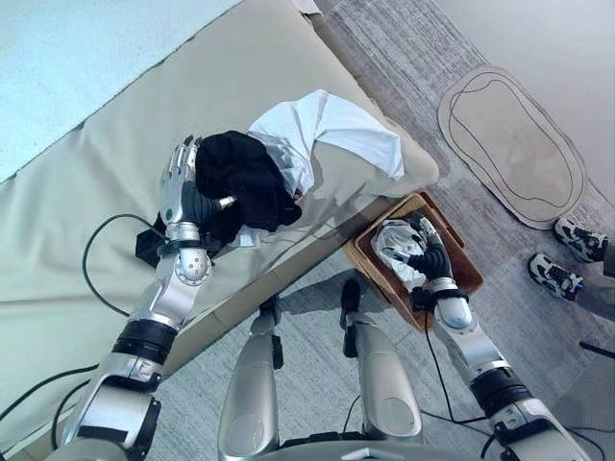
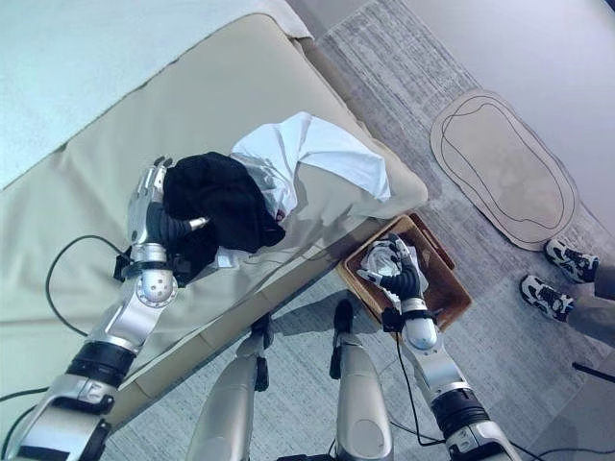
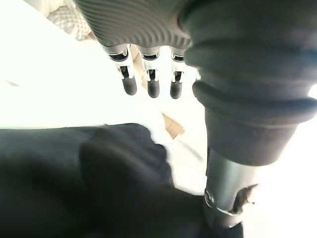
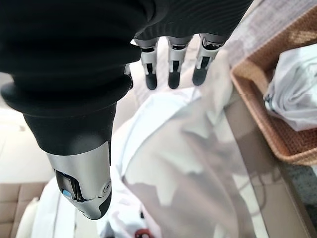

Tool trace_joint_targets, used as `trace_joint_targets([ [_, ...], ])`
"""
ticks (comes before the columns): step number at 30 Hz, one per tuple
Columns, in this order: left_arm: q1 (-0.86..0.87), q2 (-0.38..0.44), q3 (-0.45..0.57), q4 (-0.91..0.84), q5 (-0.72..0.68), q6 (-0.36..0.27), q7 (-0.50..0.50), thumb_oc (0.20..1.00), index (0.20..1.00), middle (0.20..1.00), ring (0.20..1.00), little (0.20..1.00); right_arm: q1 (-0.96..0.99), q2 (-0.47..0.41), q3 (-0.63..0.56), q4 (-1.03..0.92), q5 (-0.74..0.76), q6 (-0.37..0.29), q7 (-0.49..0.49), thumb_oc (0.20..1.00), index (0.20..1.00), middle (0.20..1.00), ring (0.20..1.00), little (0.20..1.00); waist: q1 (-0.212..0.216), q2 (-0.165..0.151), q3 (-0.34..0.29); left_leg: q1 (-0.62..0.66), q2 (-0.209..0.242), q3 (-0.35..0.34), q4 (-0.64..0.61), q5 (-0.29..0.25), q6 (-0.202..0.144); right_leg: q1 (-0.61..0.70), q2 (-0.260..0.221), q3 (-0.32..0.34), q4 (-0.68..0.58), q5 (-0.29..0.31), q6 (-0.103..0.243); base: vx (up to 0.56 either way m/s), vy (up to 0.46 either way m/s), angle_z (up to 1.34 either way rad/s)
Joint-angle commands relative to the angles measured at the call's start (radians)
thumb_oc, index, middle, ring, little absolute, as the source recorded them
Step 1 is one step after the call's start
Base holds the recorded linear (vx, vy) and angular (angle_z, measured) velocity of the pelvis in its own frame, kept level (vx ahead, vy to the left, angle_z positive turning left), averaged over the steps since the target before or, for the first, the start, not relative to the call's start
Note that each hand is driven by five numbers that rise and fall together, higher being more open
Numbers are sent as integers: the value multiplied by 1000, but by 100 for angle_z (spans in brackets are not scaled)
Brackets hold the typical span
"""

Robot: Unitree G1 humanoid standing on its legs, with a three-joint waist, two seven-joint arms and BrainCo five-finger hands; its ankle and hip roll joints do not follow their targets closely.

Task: Pick up clothes into the bucket

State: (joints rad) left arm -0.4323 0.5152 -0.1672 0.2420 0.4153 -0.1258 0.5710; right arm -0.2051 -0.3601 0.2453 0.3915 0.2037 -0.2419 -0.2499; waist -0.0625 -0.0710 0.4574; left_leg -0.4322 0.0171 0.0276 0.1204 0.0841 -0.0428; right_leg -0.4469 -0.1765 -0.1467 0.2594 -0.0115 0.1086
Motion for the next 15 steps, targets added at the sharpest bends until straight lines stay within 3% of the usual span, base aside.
trace_joint_targets([
  [1, -15, -6, 50, -83, -37, -66, -1, 1000, 1000, 1000, 1000, 1000, 35, 4, -23, -87, -13, -59, -11, 1000, 1000, 1000, 1000, 1000, 5, -25, -58, -43, 0, 1, 156, -130, 24, 18, -75, -7, -82, 102, 49, 29, -15, 5],
  [7, -35, -28, 31, -141, -76, -83, -36, 1000, 1000, 1000, 1000, 1000, 35, 3, -25, -91, -12, -50, -6, 1000, 1000, 1000, 1000, 1000, 4, -24, -54, -47, -3, 0, 160, -130, 27, 11, -75, -7, -77, 103, 46, 2, -2, 1],
  [15, -134, -17, -46, 99, 20, -5, 9, 1000, 1000, 1000, 1000, 1000, 18, -1, -12, -91, -9, -50, -7, 1000, 1000, 1000, 1000, 1000, -11, -33, -48, -66, 3, 7, 176, -133, 26, -11, -71, 3, -65, 100, 45, 0, 0, 0],
])
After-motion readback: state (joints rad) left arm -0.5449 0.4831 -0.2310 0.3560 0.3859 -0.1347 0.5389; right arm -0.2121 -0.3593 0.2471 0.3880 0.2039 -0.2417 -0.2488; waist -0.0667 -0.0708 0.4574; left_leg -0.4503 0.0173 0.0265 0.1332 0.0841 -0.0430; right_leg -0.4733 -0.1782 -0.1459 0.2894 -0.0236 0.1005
